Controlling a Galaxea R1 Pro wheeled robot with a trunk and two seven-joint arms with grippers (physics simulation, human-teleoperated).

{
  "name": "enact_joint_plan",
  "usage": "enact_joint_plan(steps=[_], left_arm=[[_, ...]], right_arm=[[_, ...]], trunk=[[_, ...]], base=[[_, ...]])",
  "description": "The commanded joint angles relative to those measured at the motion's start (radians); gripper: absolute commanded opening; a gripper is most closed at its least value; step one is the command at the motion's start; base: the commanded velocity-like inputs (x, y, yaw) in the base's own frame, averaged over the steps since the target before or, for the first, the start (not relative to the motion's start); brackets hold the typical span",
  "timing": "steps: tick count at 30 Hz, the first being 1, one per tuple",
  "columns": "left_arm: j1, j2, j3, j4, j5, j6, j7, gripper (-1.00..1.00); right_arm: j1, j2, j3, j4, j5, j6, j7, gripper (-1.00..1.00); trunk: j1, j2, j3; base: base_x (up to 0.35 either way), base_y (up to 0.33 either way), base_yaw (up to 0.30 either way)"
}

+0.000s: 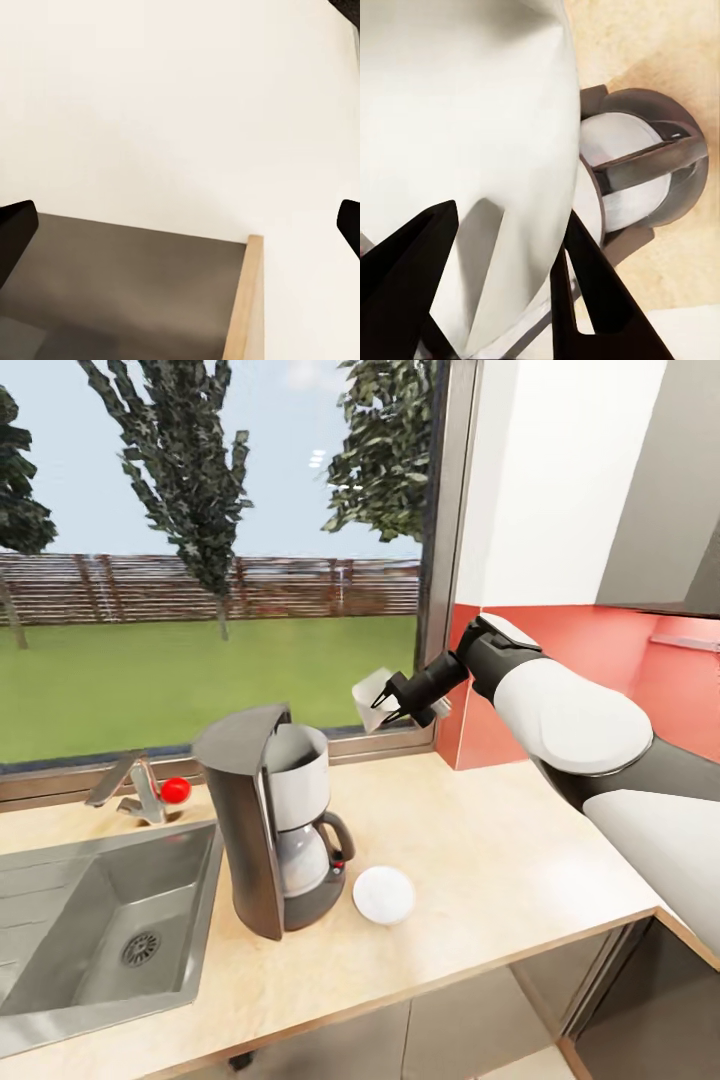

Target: Set up a coffee station on the kitchen countertop: keep the coffee maker on the countertop, move the bottle of coffee from the kitchen shelf to the counter next to the coffee maker, place a paper coffee filter on top of the coffee maker, put the saucer next to the coffee maker with the coffee cup on the saucer, and place the electric kettle next to the coffee maker.

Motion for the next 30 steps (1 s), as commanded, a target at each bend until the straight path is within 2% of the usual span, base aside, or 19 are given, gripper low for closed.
enact_joint_plan(steps=[1, 5, 11, 30], left_arm=[[-0.001, 0.000, 0.006, 0.001, 0.002, -0.006, 0.001, 1.00], [-0.001, 0.000, 0.006, 0.001, 0.002, -0.006, 0.001, 1.00], [-0.001, 0.000, 0.006, 0.001, 0.002, -0.006, 0.001, 1.00], [-0.001, 0.000, 0.006, 0.001, 0.002, -0.006, 0.001, 1.00]], right_arm=[[0.000, 0.001, 0.002, -0.003, -0.010, 0.005, -0.010, -1.00], [0.000, 0.001, 0.004, -0.002, -0.010, 0.005, -0.010, -1.00], [0.000, 0.001, 0.004, -0.002, -0.010, 0.005, -0.010, -1.00], [0.000, 0.001, 0.004, -0.001, -0.010, 0.005, -0.010, -1.00]], trunk=[[0.000, -0.002, -0.001], [0.000, -0.002, 0.006], [0.000, -0.002, 0.015], [0.000, -0.002, 0.043]], base=[[-0.289, 0.031, 0.000], [-0.234, 0.056, 0.000], [-0.028, 0.008, 0.020], [0.000, 0.000, 0.129]])
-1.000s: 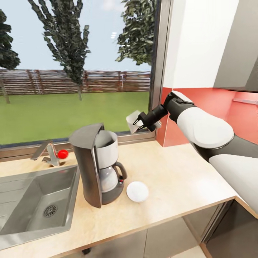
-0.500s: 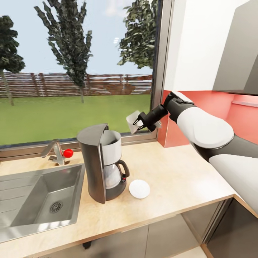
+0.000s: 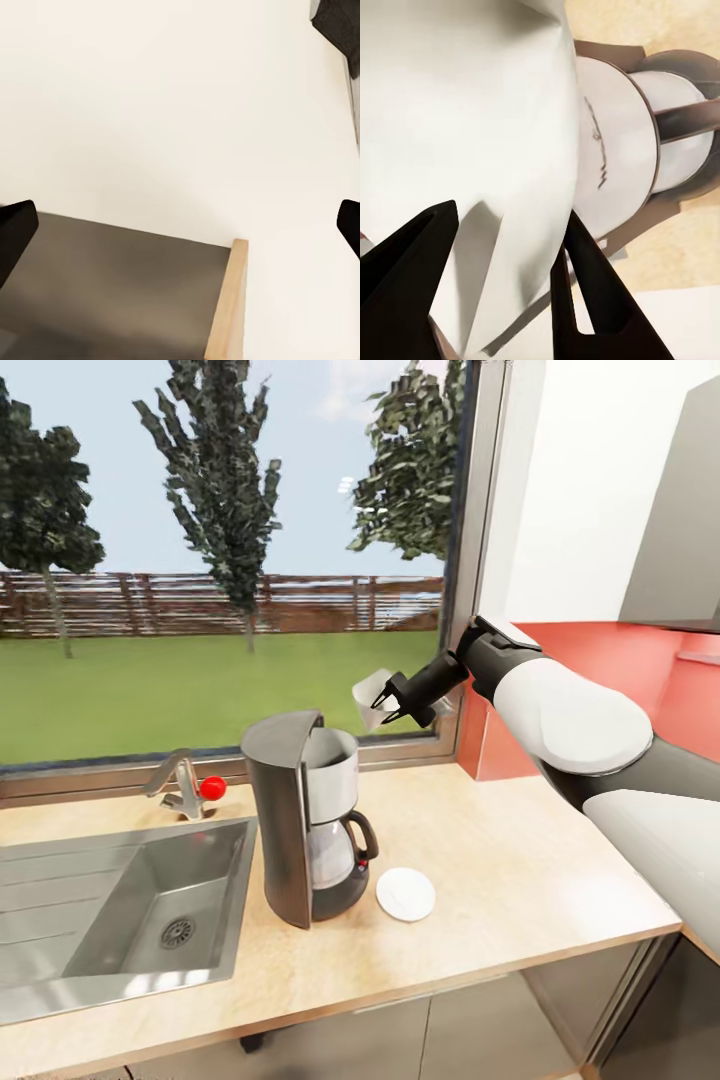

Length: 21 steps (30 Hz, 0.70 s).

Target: Set up a coffee station on the kitchen countertop: keep the coffee maker on the countertop, move the bottle of coffee from the kitchen shelf to the counter next to the coffee maker, place a paper coffee filter on top of the coffee maker, put the saucer next to the coffee maker with the coffee cup on the saucer, and place the electric kettle next to the coffee maker.

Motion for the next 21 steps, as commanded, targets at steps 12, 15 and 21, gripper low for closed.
enact_joint_plan(steps=[12, 15, 21], left_arm=[[0.000, 0.000, 0.005, 0.002, 0.002, -0.006, 0.001, 1.00], [0.000, 0.000, 0.005, 0.002, 0.002, -0.006, 0.001, 1.00], [0.000, 0.000, 0.005, 0.002, 0.002, -0.006, 0.001, 1.00]], right_arm=[[0.001, 0.001, 0.002, -0.003, -0.011, 0.005, -0.010, -1.00], [0.001, 0.001, 0.002, -0.003, -0.011, 0.005, -0.010, -1.00], [0.001, 0.001, 0.004, -0.001, -0.011, 0.005, -0.010, -1.00]], trunk=[[0.000, 0.000, 0.017], [0.000, 0.000, 0.022], [0.000, 0.000, 0.027]], base=[[0.000, 0.000, 0.152], [0.000, 0.000, 0.112], [0.000, 0.000, 0.040]])
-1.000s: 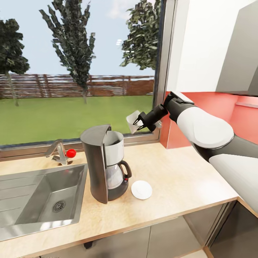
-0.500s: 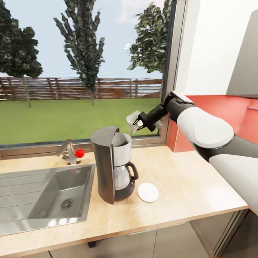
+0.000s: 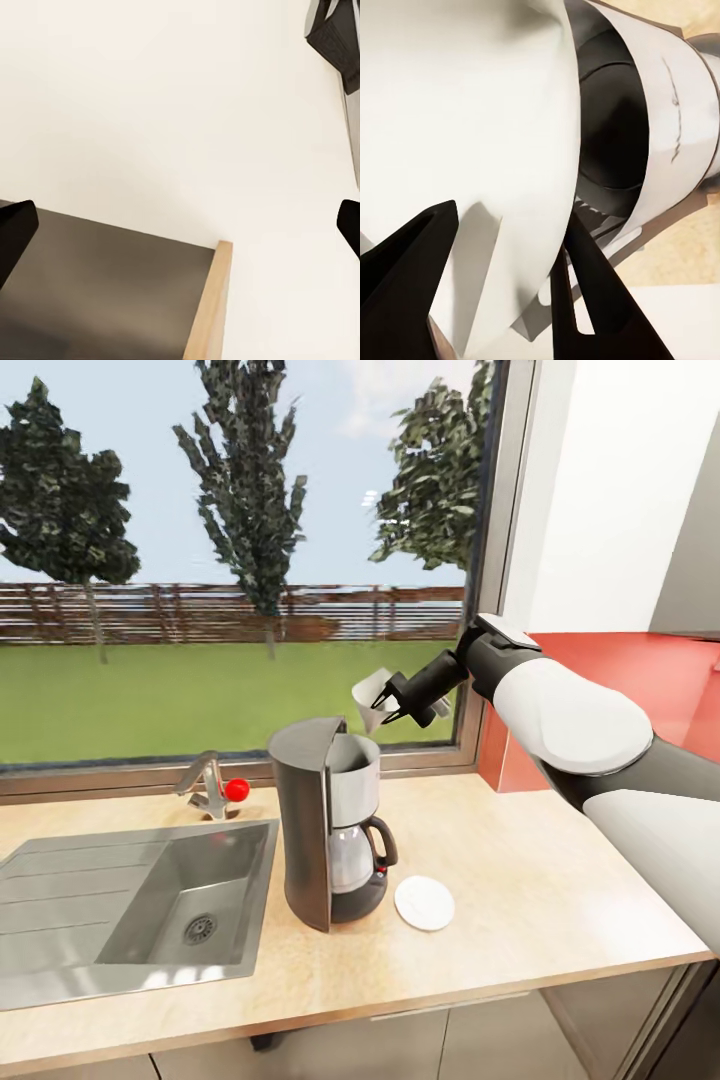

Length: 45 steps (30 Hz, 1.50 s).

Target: Set up a coffee station on the kitchen countertop: keep the coffee maker on the countertop, move the bottle of coffee from the kitchen shelf to the counter next to the coffee maker, place a paper coffee filter on top of the coffee maker, put the saucer next to the coffee maker with the coffee cup on the saucer, and place the electric kettle next to the coffee maker.

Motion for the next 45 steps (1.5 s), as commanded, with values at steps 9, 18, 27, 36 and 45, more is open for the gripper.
enact_joint_plan(steps=[9, 18, 27, 36, 45], left_arm=[[0.000, 0.000, 0.005, 0.002, 0.002, -0.006, 0.001, 1.00], [0.000, 0.000, 0.005, 0.002, 0.002, -0.006, 0.001, 1.00], [0.000, 0.000, 0.005, 0.002, 0.002, -0.006, 0.001, 1.00], [0.000, 0.000, 0.005, 0.002, 0.002, -0.006, 0.000, 1.00], [0.000, 0.000, 0.005, 0.002, 0.002, -0.006, 0.000, 1.00]], right_arm=[[0.000, 0.001, 0.003, -0.001, -0.010, 0.005, -0.010, -1.00], [0.003, 0.001, 0.003, 0.013, -0.012, 0.005, -0.010, -1.00], [0.007, 0.001, 0.003, 0.014, -0.012, 0.005, -0.010, -1.00], [0.011, 0.001, 0.003, 0.014, -0.012, 0.005, -0.010, -1.00], [0.043, 0.001, 0.003, 0.014, -0.009, 0.005, -0.010, -1.00]], trunk=[[0.000, 0.000, 0.000], [0.000, 0.000, 0.000], [0.000, 0.000, 0.000], [0.000, 0.000, 0.000], [0.000, 0.000, 0.000]], base=[[0.000, 0.000, 0.001], [0.000, 0.000, 0.000], [0.000, 0.000, 0.000], [0.000, 0.000, 0.000], [0.000, 0.000, 0.000]])
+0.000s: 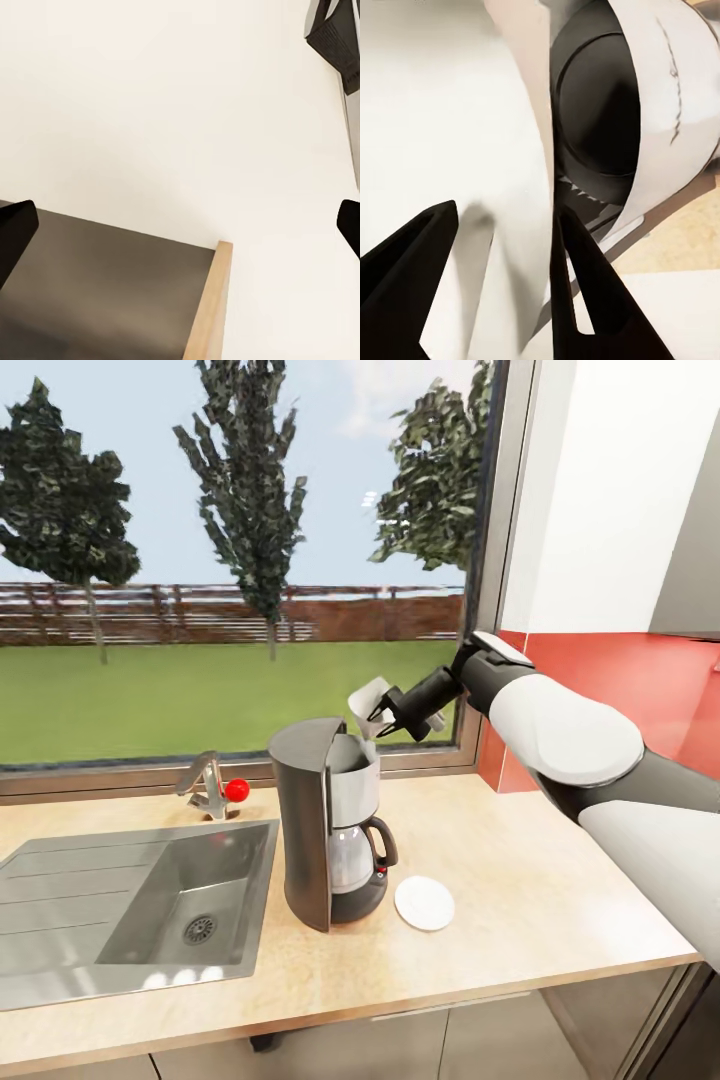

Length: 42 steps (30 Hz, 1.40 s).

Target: Set up a coffee station on the kitchen countertop: keep the coffee maker on the countertop, move the bottle of coffee from the kitchen shelf to the counter next to the coffee maker, place a paper coffee filter on top of the coffee maker, put the saucer next to the coffee maker with the coffee cup on the saucer, and place the electric kettle next to the coffee maker.

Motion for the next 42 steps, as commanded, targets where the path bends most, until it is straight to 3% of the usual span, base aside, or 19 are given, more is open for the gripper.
enact_joint_plan(steps=[1, 42], left_arm=[[0.000, 0.000, 0.006, 0.002, 0.002, -0.005, 0.001, 1.00], [0.000, 0.001, 0.007, 0.002, 0.002, -0.005, 0.001, 1.00]], right_arm=[[0.002, 0.001, 0.015, -0.002, 0.015, 0.022, -0.012, -1.00], [0.002, 0.001, 0.015, -0.002, 0.013, 0.022, -0.012, -1.00]], trunk=[[0.000, 0.000, 0.000], [0.000, 0.000, 0.000]], base=[[0.006, 0.005, 0.000], [0.005, 0.045, 0.000]])
